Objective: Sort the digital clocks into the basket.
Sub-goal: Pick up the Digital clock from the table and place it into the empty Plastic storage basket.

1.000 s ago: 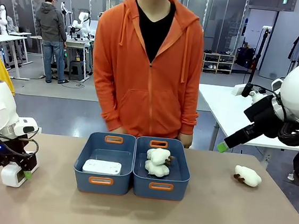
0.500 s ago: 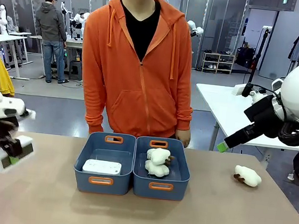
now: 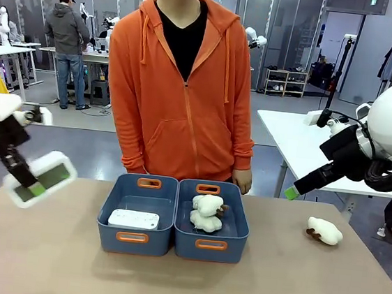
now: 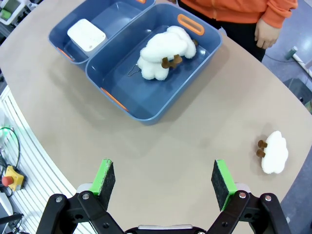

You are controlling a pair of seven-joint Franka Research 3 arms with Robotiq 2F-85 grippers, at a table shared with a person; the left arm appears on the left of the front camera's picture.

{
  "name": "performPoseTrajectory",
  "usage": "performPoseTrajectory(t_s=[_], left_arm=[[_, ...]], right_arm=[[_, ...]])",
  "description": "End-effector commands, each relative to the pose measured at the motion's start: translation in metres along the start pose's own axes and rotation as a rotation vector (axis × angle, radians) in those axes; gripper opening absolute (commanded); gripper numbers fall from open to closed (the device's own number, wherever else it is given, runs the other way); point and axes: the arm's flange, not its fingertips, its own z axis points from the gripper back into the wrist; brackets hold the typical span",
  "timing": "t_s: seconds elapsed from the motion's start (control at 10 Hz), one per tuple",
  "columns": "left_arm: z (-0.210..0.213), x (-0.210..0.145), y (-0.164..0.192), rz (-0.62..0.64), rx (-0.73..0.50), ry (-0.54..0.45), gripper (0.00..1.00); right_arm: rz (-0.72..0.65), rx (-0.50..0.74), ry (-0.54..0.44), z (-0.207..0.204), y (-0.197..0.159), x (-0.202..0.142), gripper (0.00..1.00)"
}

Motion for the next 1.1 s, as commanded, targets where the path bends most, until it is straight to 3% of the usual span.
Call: performPoseTrajectory(t_s=[0.0,0.2,0.3,0.5,0.6,1.0], left_arm=[[-0.02,0.04,-0.031,-0.227,0.003,-0.002,0.26],[-0.031,0.105,-0.054,-0.339,0.039,-0.056,0.26],[-0.046,0.132,-0.052,-0.38,0.108,-0.013,0.26],[-0.082,0.181,-0.041,-0.411,0.119,0.075,0.26],[-0.102,0.19,-0.031,-0.428,0.172,0.135,0.26],[-0.157,0.206,-0.003,-0.464,0.176,0.197,0.26]], right_arm=[[-0.017,-0.013,-0.001,-0.001,0.002,0.001,1.0],[-0.017,-0.013,-0.001,-0.001,0.002,0.001,1.0],[-0.017,-0.013,-0.001,-0.001,0.002,0.001,1.0],[-0.017,-0.013,-0.001,-0.001,0.002,0.001,1.0],[-0.017,-0.013,-0.001,-0.001,0.002,0.001,1.0],[-0.017,-0.013,-0.001,-0.001,0.002,0.001,1.0]])
